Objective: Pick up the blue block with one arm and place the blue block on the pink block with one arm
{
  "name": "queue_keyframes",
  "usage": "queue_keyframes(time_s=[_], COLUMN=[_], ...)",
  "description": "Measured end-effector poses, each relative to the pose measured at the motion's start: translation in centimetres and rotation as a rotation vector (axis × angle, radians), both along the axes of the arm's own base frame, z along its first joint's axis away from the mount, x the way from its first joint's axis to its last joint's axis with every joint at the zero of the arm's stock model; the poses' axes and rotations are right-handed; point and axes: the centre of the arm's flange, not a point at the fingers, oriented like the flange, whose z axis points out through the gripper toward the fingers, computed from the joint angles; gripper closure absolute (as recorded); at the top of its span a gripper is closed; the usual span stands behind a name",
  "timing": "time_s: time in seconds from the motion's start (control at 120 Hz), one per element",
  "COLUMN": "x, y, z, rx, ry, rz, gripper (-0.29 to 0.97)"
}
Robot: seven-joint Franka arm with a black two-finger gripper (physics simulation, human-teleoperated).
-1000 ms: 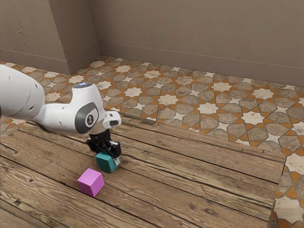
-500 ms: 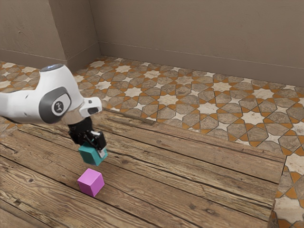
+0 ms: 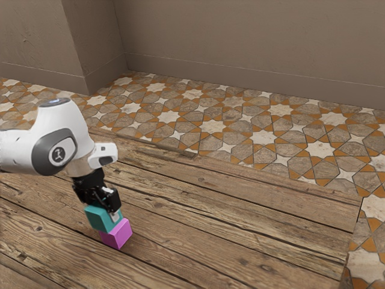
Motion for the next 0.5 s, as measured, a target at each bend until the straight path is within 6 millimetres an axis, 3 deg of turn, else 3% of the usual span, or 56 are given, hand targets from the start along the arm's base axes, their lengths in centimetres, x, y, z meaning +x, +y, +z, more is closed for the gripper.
queue_keyframes(time_s=[0.5], x=[1.8], y=[0.5], z=[-1.5], rx=[0.046], ry=[-0.041], rz=[0.006], gripper=[0.31])
